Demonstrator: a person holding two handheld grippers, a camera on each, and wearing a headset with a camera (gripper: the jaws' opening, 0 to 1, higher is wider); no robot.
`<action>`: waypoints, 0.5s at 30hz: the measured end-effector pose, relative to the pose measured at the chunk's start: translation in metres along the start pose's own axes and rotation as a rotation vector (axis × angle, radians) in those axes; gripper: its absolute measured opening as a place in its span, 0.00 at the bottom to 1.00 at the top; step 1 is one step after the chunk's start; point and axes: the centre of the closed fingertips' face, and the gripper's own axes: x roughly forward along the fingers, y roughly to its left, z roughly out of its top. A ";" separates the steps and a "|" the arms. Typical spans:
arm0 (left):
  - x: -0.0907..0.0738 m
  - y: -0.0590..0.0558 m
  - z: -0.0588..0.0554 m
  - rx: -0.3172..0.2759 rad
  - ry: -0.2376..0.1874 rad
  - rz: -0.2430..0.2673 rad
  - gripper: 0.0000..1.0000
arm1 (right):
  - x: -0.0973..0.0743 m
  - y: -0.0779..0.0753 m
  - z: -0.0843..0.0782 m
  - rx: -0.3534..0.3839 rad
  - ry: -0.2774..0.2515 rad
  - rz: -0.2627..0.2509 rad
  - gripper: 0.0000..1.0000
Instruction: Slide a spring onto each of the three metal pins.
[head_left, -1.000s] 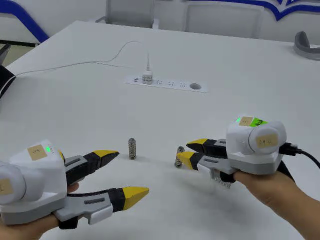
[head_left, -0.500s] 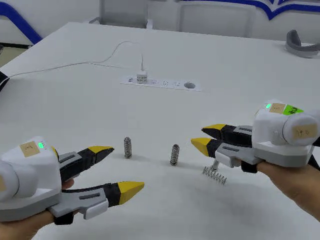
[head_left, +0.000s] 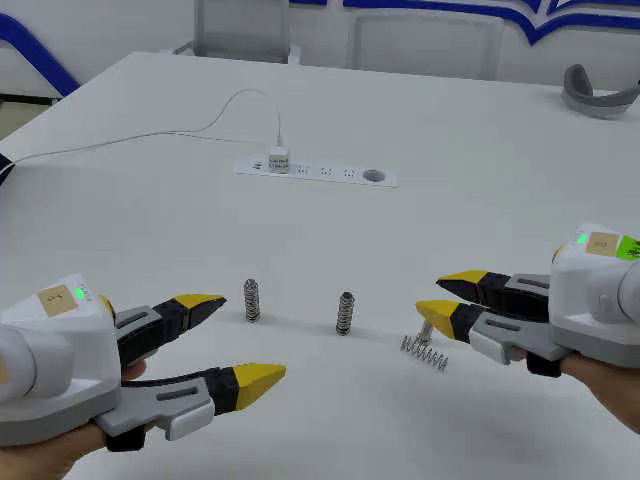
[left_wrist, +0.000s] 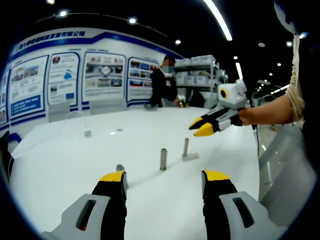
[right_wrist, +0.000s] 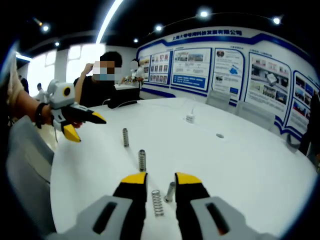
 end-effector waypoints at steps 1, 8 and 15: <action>0.000 0.000 0.000 0.002 0.000 -0.001 0.62 | -0.001 0.000 -0.004 0.003 0.008 -0.001 0.22; 0.000 -0.005 0.004 0.012 0.002 -0.008 0.61 | 0.000 -0.001 -0.035 0.029 0.074 0.007 0.21; 0.002 -0.011 0.005 0.015 0.001 -0.016 0.61 | 0.010 0.002 -0.061 0.042 0.141 0.048 0.20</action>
